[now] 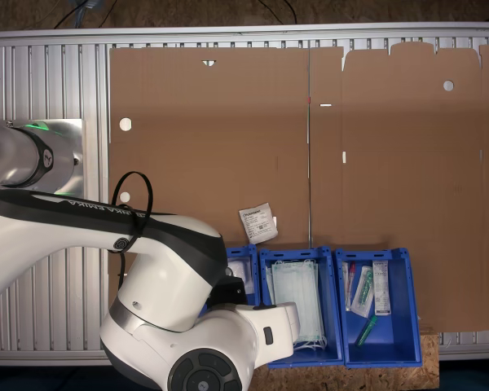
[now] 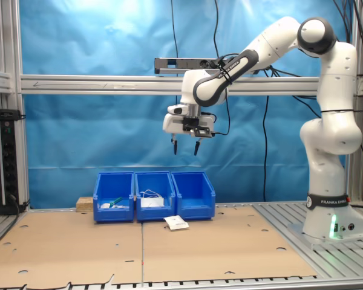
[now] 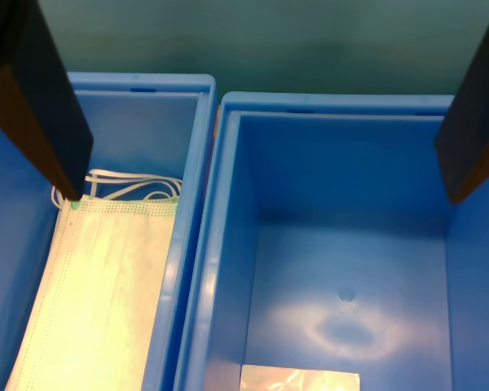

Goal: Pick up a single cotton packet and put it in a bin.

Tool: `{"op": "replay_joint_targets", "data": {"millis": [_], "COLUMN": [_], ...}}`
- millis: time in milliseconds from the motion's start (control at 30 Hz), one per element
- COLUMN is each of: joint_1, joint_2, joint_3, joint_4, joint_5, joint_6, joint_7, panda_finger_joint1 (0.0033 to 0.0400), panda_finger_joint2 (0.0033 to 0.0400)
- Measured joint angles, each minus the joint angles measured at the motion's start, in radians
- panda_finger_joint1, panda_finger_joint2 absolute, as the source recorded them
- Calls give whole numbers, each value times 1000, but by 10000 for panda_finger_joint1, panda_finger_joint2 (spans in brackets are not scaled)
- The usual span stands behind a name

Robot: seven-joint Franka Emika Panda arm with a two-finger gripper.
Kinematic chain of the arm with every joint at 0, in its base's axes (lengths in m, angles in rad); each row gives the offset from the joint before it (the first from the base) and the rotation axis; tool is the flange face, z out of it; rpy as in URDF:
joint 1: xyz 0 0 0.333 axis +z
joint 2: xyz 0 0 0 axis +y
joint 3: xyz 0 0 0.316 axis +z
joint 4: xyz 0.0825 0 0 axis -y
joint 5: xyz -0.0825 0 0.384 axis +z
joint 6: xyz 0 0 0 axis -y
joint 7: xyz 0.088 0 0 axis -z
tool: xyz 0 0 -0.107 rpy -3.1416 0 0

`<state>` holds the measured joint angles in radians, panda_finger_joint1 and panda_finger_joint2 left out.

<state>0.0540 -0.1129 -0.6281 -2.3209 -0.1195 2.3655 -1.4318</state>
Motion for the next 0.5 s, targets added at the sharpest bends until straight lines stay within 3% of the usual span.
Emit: {"op": "replay_joint_targets", "data": {"millis": [500], "joint_1": [0], "joint_2": [0], "joint_3": [0], "joint_4": [-2], "joint_5": [-3], "joint_6": [-11], "joint_7": [0], "panda_finger_joint1": [400], "panda_finger_joint2": [400]}}
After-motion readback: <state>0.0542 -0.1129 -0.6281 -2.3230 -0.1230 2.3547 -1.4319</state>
